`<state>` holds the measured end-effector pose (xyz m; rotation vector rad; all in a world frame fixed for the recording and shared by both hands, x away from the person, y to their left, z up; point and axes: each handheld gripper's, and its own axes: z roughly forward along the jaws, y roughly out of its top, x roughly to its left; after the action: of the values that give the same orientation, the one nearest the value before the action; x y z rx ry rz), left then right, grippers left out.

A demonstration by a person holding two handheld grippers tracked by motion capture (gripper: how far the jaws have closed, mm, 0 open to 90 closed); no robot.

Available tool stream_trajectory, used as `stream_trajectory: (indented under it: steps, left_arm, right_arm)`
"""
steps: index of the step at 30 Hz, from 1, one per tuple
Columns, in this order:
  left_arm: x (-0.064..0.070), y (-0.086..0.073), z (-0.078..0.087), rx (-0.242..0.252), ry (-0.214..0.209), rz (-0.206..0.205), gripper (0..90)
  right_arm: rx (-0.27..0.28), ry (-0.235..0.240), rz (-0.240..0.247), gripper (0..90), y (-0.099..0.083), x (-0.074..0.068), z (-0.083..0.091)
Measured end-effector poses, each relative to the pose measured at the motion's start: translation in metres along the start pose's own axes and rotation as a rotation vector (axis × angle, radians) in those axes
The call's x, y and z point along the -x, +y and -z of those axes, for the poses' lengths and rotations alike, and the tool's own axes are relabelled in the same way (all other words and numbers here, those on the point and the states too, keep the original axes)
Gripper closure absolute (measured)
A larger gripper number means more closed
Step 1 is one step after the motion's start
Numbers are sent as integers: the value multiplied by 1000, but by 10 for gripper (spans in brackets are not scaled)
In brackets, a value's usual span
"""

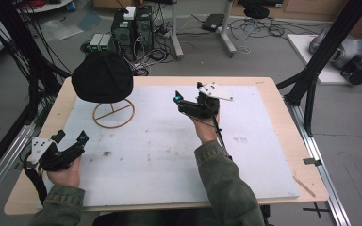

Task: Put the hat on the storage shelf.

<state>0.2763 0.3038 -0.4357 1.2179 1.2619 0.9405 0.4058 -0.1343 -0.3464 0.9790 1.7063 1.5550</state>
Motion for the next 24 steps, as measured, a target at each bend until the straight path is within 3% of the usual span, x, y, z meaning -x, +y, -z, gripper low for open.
stream_trajectory:
  steps: [4,7,10,11,15,18,21,24]
  left_arm:
    - [-1,1,0,7,12,3,176]
    - [-2,1,0,10,14,-1,176]
    - [-2,2,0,13,15,-11,176]
    - [-2,2,0,15,17,-14,176]
    - [-1,3,0,16,17,-17,176]
    - [0,3,-1,20,17,-18,176]
    - [1,3,0,17,15,-21,176]
    - [1,2,0,17,14,-22,176]
  right_arm:
    - [0,-29,-3,117,-3,11,11]
    - [17,-80,25,112,-12,22,28]
    - [25,-99,34,111,-17,27,37]
    - [46,-121,29,110,-23,33,47]
    - [39,-151,17,110,-26,42,58]
    - [67,-176,-3,111,-28,49,67]
    - [63,-196,14,111,-31,54,75]
    - [22,-234,19,108,-37,61,87]
